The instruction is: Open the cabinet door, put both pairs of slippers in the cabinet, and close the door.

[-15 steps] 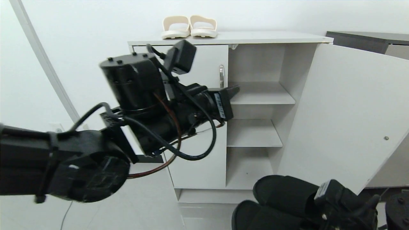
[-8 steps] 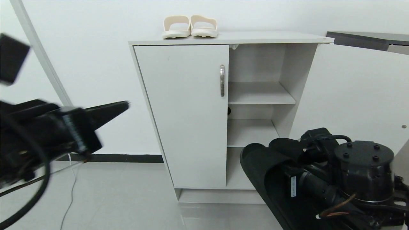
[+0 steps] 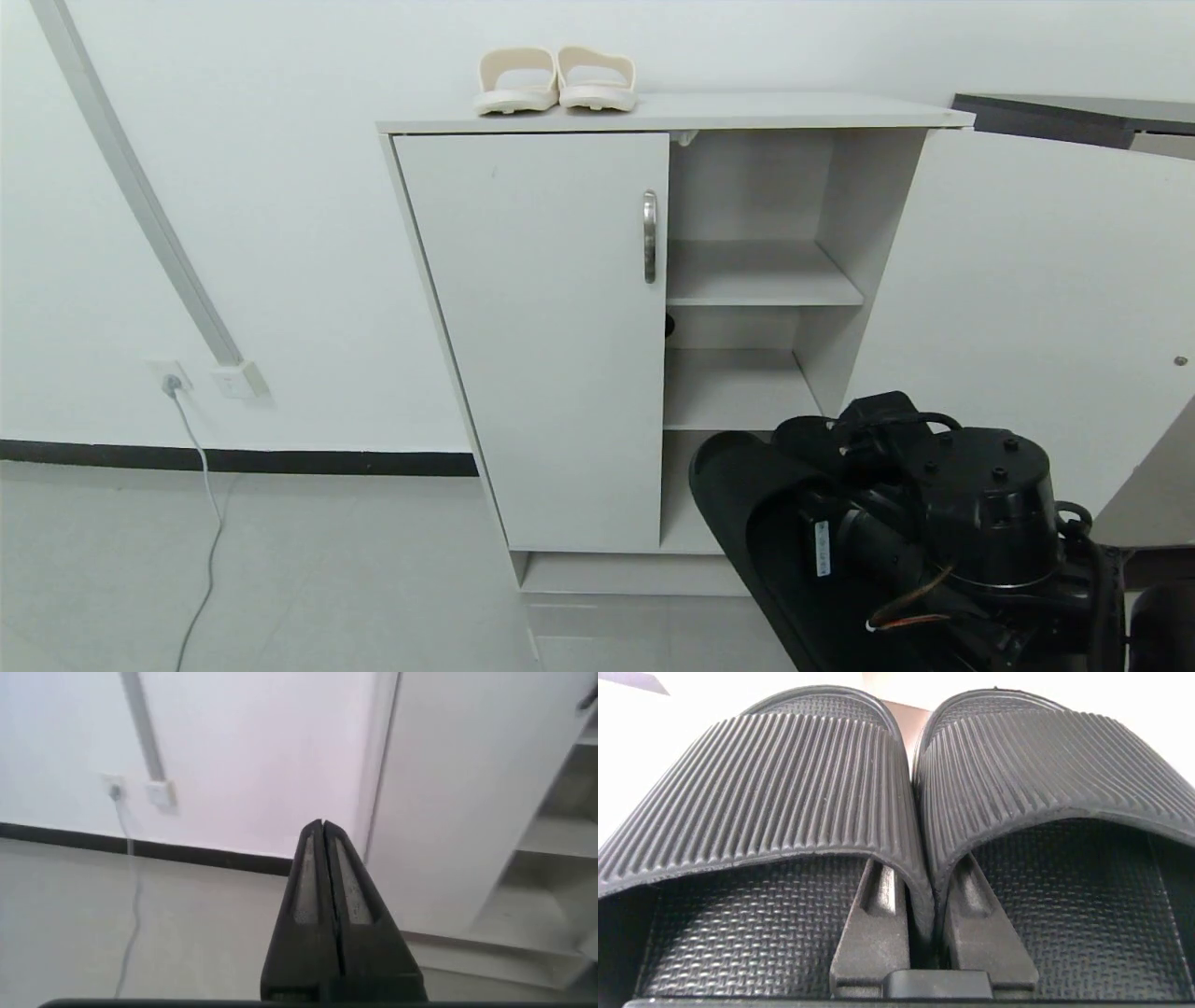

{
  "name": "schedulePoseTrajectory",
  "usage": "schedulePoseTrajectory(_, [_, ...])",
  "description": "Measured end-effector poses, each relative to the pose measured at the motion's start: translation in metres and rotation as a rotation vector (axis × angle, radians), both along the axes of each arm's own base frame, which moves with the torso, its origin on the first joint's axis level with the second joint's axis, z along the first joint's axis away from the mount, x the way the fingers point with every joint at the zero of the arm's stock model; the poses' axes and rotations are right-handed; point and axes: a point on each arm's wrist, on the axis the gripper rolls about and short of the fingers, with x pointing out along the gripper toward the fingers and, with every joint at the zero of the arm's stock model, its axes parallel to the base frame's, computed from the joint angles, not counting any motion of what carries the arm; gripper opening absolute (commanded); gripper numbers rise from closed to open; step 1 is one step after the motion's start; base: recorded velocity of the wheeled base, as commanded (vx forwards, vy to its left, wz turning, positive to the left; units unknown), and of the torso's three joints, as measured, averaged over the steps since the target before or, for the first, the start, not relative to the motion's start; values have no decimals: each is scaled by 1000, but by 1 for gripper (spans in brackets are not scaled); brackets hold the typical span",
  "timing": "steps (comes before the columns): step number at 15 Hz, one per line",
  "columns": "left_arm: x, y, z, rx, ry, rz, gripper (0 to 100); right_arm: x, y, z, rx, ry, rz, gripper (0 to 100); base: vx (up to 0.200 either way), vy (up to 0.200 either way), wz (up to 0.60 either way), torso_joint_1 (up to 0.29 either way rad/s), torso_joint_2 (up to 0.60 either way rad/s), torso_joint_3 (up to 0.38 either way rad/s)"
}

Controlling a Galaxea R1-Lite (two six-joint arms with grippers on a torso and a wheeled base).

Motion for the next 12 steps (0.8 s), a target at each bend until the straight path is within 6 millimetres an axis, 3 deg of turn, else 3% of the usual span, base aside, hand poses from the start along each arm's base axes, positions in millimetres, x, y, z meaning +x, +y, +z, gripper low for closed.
schedulePoseTrajectory(2, [-7, 0, -30, 13, 2, 35, 0, 1, 2, -4, -6, 6, 5, 0, 0, 0, 0, 0, 0, 0])
schedulePoseTrajectory(6, [-11, -4, -60, 26, -13, -53, 0, 5, 6, -9, 25, -34, 2, 0, 0, 0, 0, 0, 0, 0])
schedulePoseTrajectory(10, [-11, -8, -74, -20, 37, -226, 0, 6, 8, -16, 10, -23, 4, 0, 0, 0, 0, 0, 0, 0])
schedulePoseTrajectory(12, [-11, -8, -73, -14, 16, -254, 0, 7, 8, -18, 4, -18, 4, 0, 0, 0, 0, 0, 0, 0])
